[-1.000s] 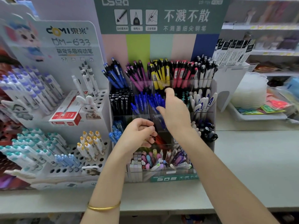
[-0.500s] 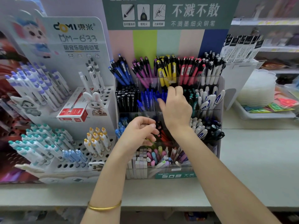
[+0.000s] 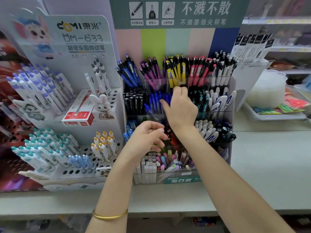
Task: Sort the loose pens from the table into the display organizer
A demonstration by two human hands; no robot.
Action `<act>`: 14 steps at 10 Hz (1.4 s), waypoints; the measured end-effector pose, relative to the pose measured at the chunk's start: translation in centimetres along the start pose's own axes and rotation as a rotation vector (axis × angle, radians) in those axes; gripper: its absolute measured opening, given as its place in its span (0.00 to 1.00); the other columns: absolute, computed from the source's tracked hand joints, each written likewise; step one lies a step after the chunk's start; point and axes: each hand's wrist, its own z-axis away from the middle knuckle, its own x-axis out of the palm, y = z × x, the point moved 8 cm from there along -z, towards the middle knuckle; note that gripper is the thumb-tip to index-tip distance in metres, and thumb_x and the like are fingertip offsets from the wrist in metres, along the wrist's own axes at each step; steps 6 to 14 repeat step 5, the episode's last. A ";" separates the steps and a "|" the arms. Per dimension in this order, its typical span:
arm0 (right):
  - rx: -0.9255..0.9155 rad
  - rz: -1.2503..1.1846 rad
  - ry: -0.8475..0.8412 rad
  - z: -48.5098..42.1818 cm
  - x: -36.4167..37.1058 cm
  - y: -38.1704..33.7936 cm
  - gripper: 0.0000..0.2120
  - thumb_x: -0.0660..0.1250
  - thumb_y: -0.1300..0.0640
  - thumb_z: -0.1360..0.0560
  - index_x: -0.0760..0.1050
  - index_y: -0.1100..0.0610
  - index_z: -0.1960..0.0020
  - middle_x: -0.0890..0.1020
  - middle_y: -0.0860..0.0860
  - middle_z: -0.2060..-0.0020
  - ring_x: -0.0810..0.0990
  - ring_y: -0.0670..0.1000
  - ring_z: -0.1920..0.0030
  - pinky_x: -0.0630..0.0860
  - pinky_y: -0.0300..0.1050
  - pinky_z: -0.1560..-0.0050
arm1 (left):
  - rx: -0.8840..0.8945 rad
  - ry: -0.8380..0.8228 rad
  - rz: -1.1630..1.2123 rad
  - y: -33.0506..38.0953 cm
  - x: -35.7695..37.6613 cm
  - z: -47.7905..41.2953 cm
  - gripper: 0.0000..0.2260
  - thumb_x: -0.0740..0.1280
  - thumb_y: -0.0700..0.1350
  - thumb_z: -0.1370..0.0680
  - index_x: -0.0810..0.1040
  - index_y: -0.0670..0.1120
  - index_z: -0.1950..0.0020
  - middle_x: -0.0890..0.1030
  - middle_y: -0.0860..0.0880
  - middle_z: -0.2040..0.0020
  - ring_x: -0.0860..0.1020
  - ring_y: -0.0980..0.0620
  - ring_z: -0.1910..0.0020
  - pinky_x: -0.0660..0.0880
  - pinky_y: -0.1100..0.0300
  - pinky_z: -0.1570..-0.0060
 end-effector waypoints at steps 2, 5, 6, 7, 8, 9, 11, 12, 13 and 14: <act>0.100 0.028 0.007 -0.6 -0.2 0.5 0.17 0.66 0.47 0.23 0.71 0.61 0.46 0.76 0.56 0.48 0.75 0.52 0.67 0.61 0.43 0.73 | 0.000 -0.006 0.003 0.0 -0.5 0.2 0.06 0.63 0.41 0.19 0.75 0.45 0.43 0.82 0.47 0.57 0.78 0.58 0.67 0.76 0.64 0.66; 0.054 -0.136 -0.124 1.3 -2.1 1.0 0.27 0.67 0.46 0.24 0.65 0.59 0.32 0.71 0.55 0.38 0.78 0.52 0.56 0.68 0.41 0.65 | -0.002 -0.056 0.016 -0.3 0.0 0.8 0.06 0.62 0.41 0.19 0.75 0.44 0.42 0.82 0.48 0.58 0.78 0.57 0.67 0.77 0.63 0.64; 0.054 -0.136 -0.124 1.3 -2.1 1.0 0.27 0.67 0.46 0.24 0.65 0.59 0.32 0.71 0.55 0.38 0.78 0.52 0.56 0.68 0.41 0.65 | -0.002 -0.056 0.016 -0.3 0.0 0.8 0.06 0.62 0.41 0.19 0.75 0.44 0.42 0.82 0.48 0.58 0.78 0.57 0.67 0.77 0.63 0.64; 0.054 -0.136 -0.124 1.3 -2.1 1.0 0.27 0.67 0.46 0.24 0.65 0.59 0.32 0.71 0.55 0.38 0.78 0.52 0.56 0.68 0.41 0.65 | -0.002 -0.056 0.016 -0.3 0.0 0.8 0.06 0.62 0.41 0.19 0.75 0.44 0.42 0.82 0.48 0.58 0.78 0.57 0.67 0.77 0.63 0.64; 0.054 -0.136 -0.124 1.3 -2.1 1.0 0.27 0.67 0.46 0.24 0.65 0.59 0.32 0.71 0.55 0.38 0.78 0.52 0.56 0.68 0.41 0.65 | -0.002 -0.056 0.016 -0.3 0.0 0.8 0.06 0.62 0.41 0.19 0.75 0.44 0.42 0.82 0.48 0.58 0.78 0.57 0.67 0.77 0.63 0.64; 0.054 -0.136 -0.124 1.3 -2.1 1.0 0.27 0.67 0.46 0.24 0.65 0.59 0.32 0.71 0.55 0.38 0.78 0.52 0.56 0.68 0.41 0.65 | -0.002 -0.056 0.016 -0.3 0.0 0.8 0.06 0.62 0.41 0.19 0.75 0.44 0.42 0.82 0.48 0.58 0.78 0.57 0.67 0.77 0.63 0.64; 0.054 -0.136 -0.124 1.3 -2.1 1.0 0.27 0.67 0.46 0.24 0.65 0.59 0.32 0.71 0.55 0.38 0.78 0.52 0.56 0.68 0.41 0.65 | -0.002 -0.056 0.016 -0.3 0.0 0.8 0.06 0.62 0.41 0.19 0.75 0.44 0.42 0.82 0.48 0.58 0.78 0.57 0.67 0.77 0.63 0.64; 0.054 -0.136 -0.124 1.3 -2.1 1.0 0.27 0.67 0.46 0.24 0.65 0.59 0.32 0.71 0.55 0.38 0.78 0.52 0.56 0.68 0.41 0.65 | -0.002 -0.056 0.016 -0.3 0.0 0.8 0.06 0.62 0.41 0.19 0.75 0.44 0.42 0.82 0.48 0.58 0.78 0.57 0.67 0.77 0.63 0.64; 0.054 -0.136 -0.124 1.3 -2.1 1.0 0.27 0.67 0.46 0.24 0.65 0.59 0.32 0.71 0.55 0.38 0.78 0.52 0.56 0.68 0.41 0.65 | -0.002 -0.056 0.016 -0.3 0.0 0.8 0.06 0.62 0.41 0.19 0.75 0.44 0.42 0.82 0.48 0.58 0.78 0.57 0.67 0.77 0.63 0.64; 0.054 -0.136 -0.124 1.3 -2.1 1.0 0.27 0.67 0.46 0.24 0.65 0.59 0.32 0.71 0.55 0.38 0.78 0.52 0.56 0.68 0.41 0.65 | -0.002 -0.056 0.016 -0.3 0.0 0.8 0.06 0.62 0.41 0.19 0.75 0.44 0.42 0.82 0.48 0.58 0.78 0.57 0.67 0.77 0.63 0.64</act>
